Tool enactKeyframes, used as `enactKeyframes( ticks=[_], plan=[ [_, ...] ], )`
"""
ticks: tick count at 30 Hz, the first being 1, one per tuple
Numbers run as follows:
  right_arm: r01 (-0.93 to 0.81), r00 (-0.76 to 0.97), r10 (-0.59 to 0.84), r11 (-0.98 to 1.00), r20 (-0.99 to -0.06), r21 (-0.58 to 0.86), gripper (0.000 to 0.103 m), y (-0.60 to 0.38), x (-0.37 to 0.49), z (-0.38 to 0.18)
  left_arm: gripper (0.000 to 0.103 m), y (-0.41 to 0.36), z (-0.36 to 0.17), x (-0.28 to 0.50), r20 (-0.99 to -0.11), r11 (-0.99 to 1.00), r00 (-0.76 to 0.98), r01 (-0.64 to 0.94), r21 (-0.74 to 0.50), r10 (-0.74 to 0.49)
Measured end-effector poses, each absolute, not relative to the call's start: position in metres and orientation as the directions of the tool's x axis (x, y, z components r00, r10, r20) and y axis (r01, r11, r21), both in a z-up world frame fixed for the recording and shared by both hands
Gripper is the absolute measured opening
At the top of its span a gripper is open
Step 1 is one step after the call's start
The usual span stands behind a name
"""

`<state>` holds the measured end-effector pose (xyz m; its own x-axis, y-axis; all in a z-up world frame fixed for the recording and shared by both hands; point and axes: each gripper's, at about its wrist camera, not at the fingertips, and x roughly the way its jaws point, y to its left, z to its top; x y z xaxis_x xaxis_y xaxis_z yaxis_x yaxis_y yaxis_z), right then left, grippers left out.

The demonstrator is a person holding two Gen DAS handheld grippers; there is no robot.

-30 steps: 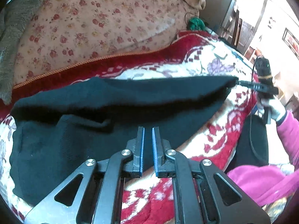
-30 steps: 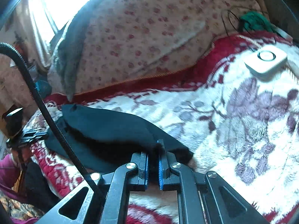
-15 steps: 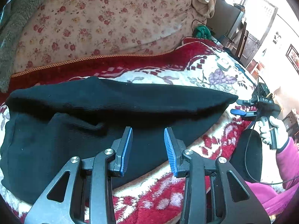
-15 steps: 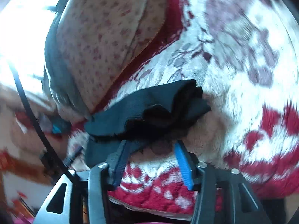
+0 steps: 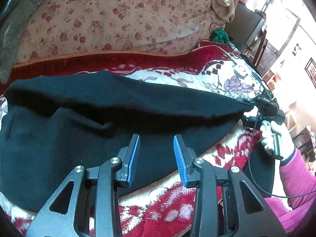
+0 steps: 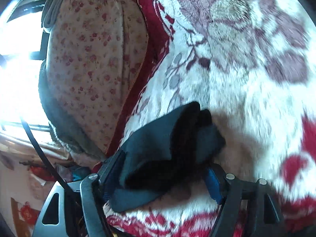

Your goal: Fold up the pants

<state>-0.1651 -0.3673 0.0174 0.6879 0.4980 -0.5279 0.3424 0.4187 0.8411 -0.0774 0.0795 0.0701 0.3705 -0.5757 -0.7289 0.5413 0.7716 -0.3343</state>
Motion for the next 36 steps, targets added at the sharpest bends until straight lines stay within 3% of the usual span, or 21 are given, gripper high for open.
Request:
enactKeyframes(
  ticks=[2, 3, 8, 9, 12, 14, 20, 25, 27, 28, 32, 36],
  plan=[
    [0.31, 0.674, 0.504, 0.469, -0.539, 0.827, 0.037, -0.363, -0.153, 0.02, 0.034, 0.082, 0.069, -0.076, -0.73, 0.776, 0.373, 0.533, -0.337, -0.573],
    [0.285, 0.68, 0.503, 0.489, -0.533, 0.825, 0.032, -0.362, -0.149, 0.025, 0.034, 0.084, 0.068, -0.075, -0.73, 0.778, 0.373, 0.527, -0.342, -0.573],
    [0.016, 0.756, 0.523, 0.587, -0.394, 0.809, 0.027, -0.348, -0.139, 0.085, 0.034, 0.09, 0.067, -0.069, -0.721, 0.78, 0.368, 0.497, -0.381, -0.587],
    [0.023, 0.756, 0.506, 0.612, -0.414, 0.791, 0.027, -0.348, -0.138, 0.089, 0.034, 0.091, 0.066, -0.068, -0.718, 0.778, 0.367, 0.495, -0.387, -0.591],
    [0.224, 0.681, 0.407, 0.675, -0.608, 0.703, 0.027, -0.361, -0.138, 0.063, 0.034, 0.091, 0.065, -0.067, -0.714, 0.773, 0.364, 0.496, -0.395, -0.598],
    [0.325, 0.631, 0.352, 0.689, -0.691, 0.647, 0.027, -0.37, -0.145, 0.046, 0.034, 0.088, 0.064, -0.068, -0.721, 0.774, 0.361, 0.505, -0.382, -0.592],
    [0.455, 0.561, 0.135, 0.774, -0.817, 0.441, 0.03, -0.385, -0.163, 0.062, 0.034, 0.086, 0.066, -0.067, -0.725, 0.779, 0.37, 0.512, -0.364, -0.581],
    [0.347, 0.632, 0.178, 0.805, -0.754, 0.481, 0.037, -0.366, -0.159, 0.095, 0.036, 0.102, 0.069, -0.06, -0.716, 0.796, 0.39, 0.461, -0.392, -0.579],
    [0.205, 0.658, 0.32, 0.795, -0.682, 0.571, 0.053, -0.337, -0.148, 0.1, 0.038, 0.113, 0.07, -0.057, -0.717, 0.808, 0.402, 0.436, -0.397, -0.569],
    [0.138, 0.646, 0.403, 0.773, -0.648, 0.619, 0.055, -0.319, -0.138, 0.1, 0.038, 0.121, 0.071, -0.054, -0.717, 0.814, 0.409, 0.418, -0.403, -0.564],
    [-0.014, 0.493, 0.724, 0.56, -0.482, 0.828, 0.056, -0.236, -0.095, 0.074, 0.039, 0.159, 0.072, -0.042, -0.709, 0.838, 0.446, 0.323, -0.441, -0.545],
    [0.031, 0.404, 0.844, 0.373, -0.353, 0.927, 0.056, -0.171, -0.061, 0.036, 0.056, 0.205, 0.071, -0.023, -0.702, 0.858, 0.505, 0.189, -0.478, -0.503]
  ],
)
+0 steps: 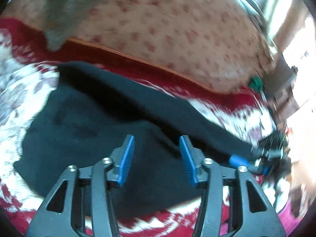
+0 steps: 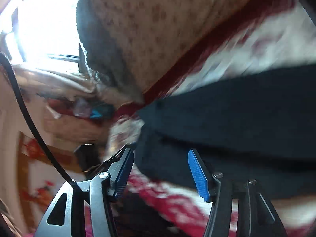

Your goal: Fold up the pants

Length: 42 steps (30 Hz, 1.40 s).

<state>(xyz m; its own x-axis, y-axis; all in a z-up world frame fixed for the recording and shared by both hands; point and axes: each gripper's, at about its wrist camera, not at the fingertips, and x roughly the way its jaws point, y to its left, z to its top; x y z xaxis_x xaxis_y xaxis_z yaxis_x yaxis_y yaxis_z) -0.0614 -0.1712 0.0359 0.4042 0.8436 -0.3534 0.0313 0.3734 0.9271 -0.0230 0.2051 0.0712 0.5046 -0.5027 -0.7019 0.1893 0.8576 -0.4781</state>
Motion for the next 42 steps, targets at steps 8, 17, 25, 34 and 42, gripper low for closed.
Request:
enactKeyframes(
  ticks=[8, 17, 25, 34, 42],
  plan=[
    [0.215, 0.489, 0.818, 0.224, -0.303, 0.951, 0.061, -0.126, -0.037, -0.009, 0.057, 0.257, 0.049, 0.035, -0.657, 0.754, 0.528, -0.049, -0.655, -0.537],
    [0.256, 0.549, 0.761, 0.24, -0.345, 0.936, 0.065, -0.126, -0.028, -0.004, 0.057, 0.24, 0.025, 0.084, -0.671, 0.713, 0.517, -0.153, -0.684, -0.532],
    [0.287, 0.575, 0.773, 0.116, -0.268, 0.951, 0.044, -0.133, -0.018, -0.028, 0.018, 0.228, 0.009, 0.102, -0.746, 0.78, 0.495, -0.195, -0.595, -0.446],
    [0.13, 0.601, 0.78, 0.117, -0.172, 0.985, 0.021, -0.143, -0.026, -0.01, 0.005, 0.236, 0.069, 0.041, -0.665, 0.838, 0.633, -0.047, -0.544, -0.396],
    [0.071, 0.527, 0.828, 0.18, -0.19, 0.981, 0.021, -0.145, -0.063, 0.013, 0.005, 0.248, 0.083, -0.049, -0.626, 0.836, 0.677, -0.029, -0.548, -0.387]
  ],
)
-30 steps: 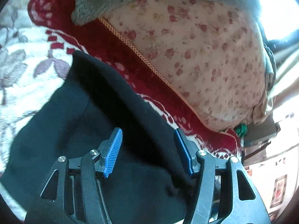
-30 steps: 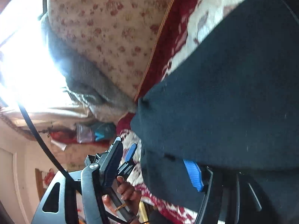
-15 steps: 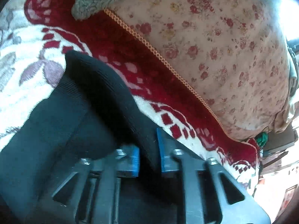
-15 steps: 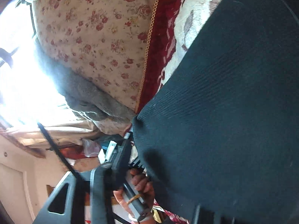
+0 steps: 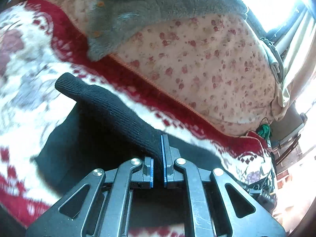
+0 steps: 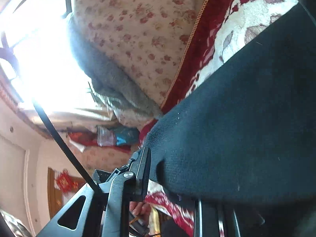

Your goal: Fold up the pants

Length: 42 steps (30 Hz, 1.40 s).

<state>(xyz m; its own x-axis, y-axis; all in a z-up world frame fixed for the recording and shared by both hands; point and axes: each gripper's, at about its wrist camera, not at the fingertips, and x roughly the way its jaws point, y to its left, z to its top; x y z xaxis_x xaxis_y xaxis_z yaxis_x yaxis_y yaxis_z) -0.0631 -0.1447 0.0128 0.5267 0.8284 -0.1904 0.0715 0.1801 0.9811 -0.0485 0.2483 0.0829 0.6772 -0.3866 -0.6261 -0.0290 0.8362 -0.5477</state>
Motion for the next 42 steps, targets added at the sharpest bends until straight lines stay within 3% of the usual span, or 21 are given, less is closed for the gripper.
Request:
enactKeyframes(
  ticks=[6, 11, 13, 18, 21, 25, 32, 42],
  plan=[
    [0.061, 0.442, 0.859, 0.259, -0.259, 0.964, 0.021, -0.128, -0.095, 0.008, 0.005, 0.261, 0.043, -0.084, -0.682, 0.853, 0.656, -0.109, -0.51, -0.323],
    [0.127, 0.385, 0.836, 0.372, -0.391, 0.92, 0.02, -0.115, -0.102, -0.021, 0.008, 0.257, 0.018, -0.097, -0.702, 0.876, 0.655, -0.127, -0.466, -0.278],
    [0.128, 0.381, 0.837, 0.373, -0.393, 0.919, 0.021, -0.115, -0.103, -0.02, 0.016, 0.261, 0.026, -0.103, -0.685, 0.87, 0.67, -0.118, -0.479, -0.286],
    [0.069, 0.322, 0.835, 0.449, -0.446, 0.891, 0.043, -0.116, -0.107, 0.005, 0.026, 0.287, 0.049, -0.118, -0.66, 0.881, 0.726, -0.168, -0.443, -0.193],
    [-0.018, 0.276, 0.839, 0.492, -0.468, 0.871, 0.043, -0.11, -0.111, 0.025, 0.047, 0.306, 0.061, -0.122, -0.634, 0.879, 0.762, -0.205, -0.43, -0.132],
    [-0.129, 0.293, 0.841, 0.506, -0.455, 0.853, 0.044, -0.101, -0.095, 0.059, 0.055, 0.328, 0.066, -0.109, -0.614, 0.848, 0.771, -0.204, -0.489, -0.169],
    [-0.144, 0.293, 0.846, 0.499, -0.444, 0.855, 0.044, -0.078, -0.057, 0.073, 0.055, 0.338, 0.043, -0.083, -0.647, 0.746, 0.706, -0.259, -0.614, -0.288],
    [-0.149, 0.28, 0.849, 0.5, -0.449, 0.853, 0.044, -0.064, -0.038, 0.073, 0.055, 0.329, 0.02, -0.062, -0.685, 0.726, 0.664, -0.307, -0.616, -0.3]
  ],
)
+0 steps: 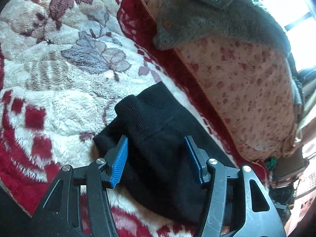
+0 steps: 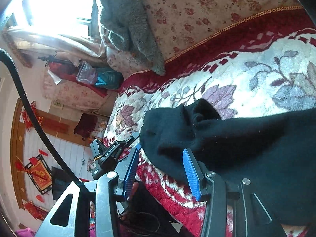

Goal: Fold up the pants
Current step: 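Grasp the folded pants end with the left gripper while the right gripper holds the other end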

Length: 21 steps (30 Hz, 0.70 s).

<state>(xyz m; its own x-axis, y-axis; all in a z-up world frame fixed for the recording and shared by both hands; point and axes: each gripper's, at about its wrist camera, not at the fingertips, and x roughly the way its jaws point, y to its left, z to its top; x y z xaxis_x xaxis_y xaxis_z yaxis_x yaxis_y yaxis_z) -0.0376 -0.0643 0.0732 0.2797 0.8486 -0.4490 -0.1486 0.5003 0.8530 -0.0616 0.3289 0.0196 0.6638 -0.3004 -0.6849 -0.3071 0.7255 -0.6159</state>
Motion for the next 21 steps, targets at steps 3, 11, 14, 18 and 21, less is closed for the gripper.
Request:
enactKeyframes(
  ticks=[3, 11, 14, 18, 21],
  plan=[
    [-0.134, 0.292, 0.838, 0.513, -0.461, 0.848, 0.044, -0.067, -0.029, 0.071, 0.017, 0.32, 0.026, -0.064, -0.686, 0.775, 0.681, -0.28, -0.567, -0.255],
    [-0.109, 0.266, 0.838, 0.518, -0.477, 0.849, 0.045, -0.066, 0.006, 0.061, 0.01, 0.319, 0.024, -0.095, -0.707, 0.826, 0.679, -0.275, -0.493, -0.196],
    [-0.088, 0.24, 0.824, 0.546, -0.514, 0.833, 0.046, -0.064, 0.024, 0.053, 0.036, 0.327, 0.024, -0.099, -0.717, 0.821, 0.678, -0.312, -0.478, -0.16],
    [-0.059, 0.164, 0.842, 0.528, -0.514, 0.847, 0.047, -0.06, 0.037, 0.041, 0.052, 0.344, 0.02, -0.107, -0.691, 0.765, 0.701, -0.344, -0.544, -0.177],
    [-0.044, 0.112, 0.852, 0.519, -0.512, 0.854, 0.047, -0.055, 0.042, 0.031, 0.053, 0.352, 0.012, -0.105, -0.657, 0.673, 0.713, -0.363, -0.644, -0.245]
  ],
)
